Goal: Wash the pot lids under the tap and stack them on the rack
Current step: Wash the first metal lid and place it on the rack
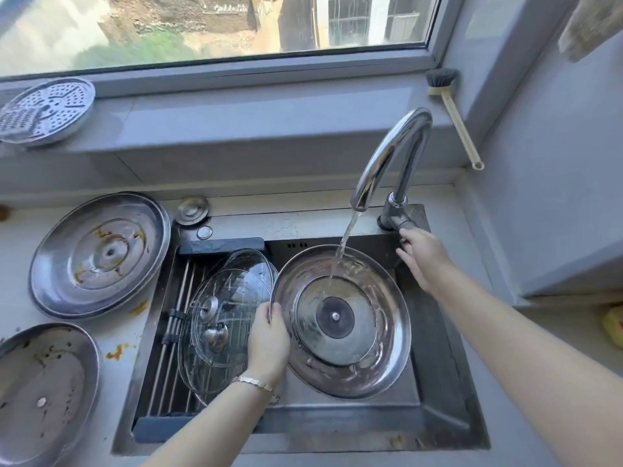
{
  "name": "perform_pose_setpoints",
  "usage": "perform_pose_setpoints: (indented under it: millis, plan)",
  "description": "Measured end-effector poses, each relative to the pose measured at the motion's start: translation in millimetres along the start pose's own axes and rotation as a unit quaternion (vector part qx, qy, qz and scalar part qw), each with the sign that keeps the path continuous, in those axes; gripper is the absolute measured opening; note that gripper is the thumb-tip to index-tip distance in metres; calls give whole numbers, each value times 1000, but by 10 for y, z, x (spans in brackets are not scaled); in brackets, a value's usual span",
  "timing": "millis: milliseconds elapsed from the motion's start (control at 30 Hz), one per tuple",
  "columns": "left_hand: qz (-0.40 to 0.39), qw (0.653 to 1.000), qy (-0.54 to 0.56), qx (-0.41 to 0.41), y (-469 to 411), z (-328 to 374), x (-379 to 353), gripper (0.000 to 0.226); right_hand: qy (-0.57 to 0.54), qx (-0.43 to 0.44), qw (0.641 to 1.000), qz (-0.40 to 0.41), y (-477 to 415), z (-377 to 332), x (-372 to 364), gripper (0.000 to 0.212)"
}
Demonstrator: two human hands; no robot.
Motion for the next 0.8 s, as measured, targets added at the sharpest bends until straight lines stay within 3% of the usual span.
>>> perform_pose_setpoints:
  millis: [200, 267, 300, 333, 400, 467, 533, 600, 667, 733, 800]
  plan:
    - [10, 999, 1, 35, -17, -19, 34, 23, -50, 8, 999, 0, -6, -59, -129, 44]
    - [9, 999, 3, 51, 1, -17, 27, 24, 60, 29, 998, -15, 46, -16, -125, 48]
    - [6, 998, 4, 59, 16, -16, 23, 24, 168, 49, 984, -34, 117, 19, -153, 51]
    - [7, 998, 6, 70, 20, -37, 21, 25, 290, 64, 953, -63, 232, 90, -203, 55]
    - [5, 994, 27, 105, 53, -82, -5, 25, 477, 105, 858, -161, 581, 331, -373, 52]
    - [-5, 986, 55, 154, 116, -110, -53, 25, 571, 162, 762, -258, 1025, 521, -590, 49]
    - [-18, 975, 99, 196, 228, -36, -118, 22, 629, 215, 685, -299, 1364, 589, -727, 55]
    - [-35, 965, 131, 222, 326, 52, -199, 23, 668, 258, 644, -270, 1466, 591, -759, 54]
    - [-50, 957, 161, 237, 425, 164, -266, 28, 681, 317, 631, -192, 1521, 478, -767, 42]
    - [-65, 949, 193, 241, 500, 288, -315, 34, 637, 394, 655, -98, 1591, 263, -731, 24]
    - [-90, 946, 210, 228, 531, 408, -356, 42, 585, 427, 689, -26, 1650, 62, -591, 30]
Point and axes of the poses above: each hand's wrist, its own y-axis away from the middle knuckle, its own x-axis out of the back of the hand, z = x × y, the point moved 9 cm from there along -y, towards the middle knuckle, and after that the axes turned 14 degrees about y, right-handed, at the moved point
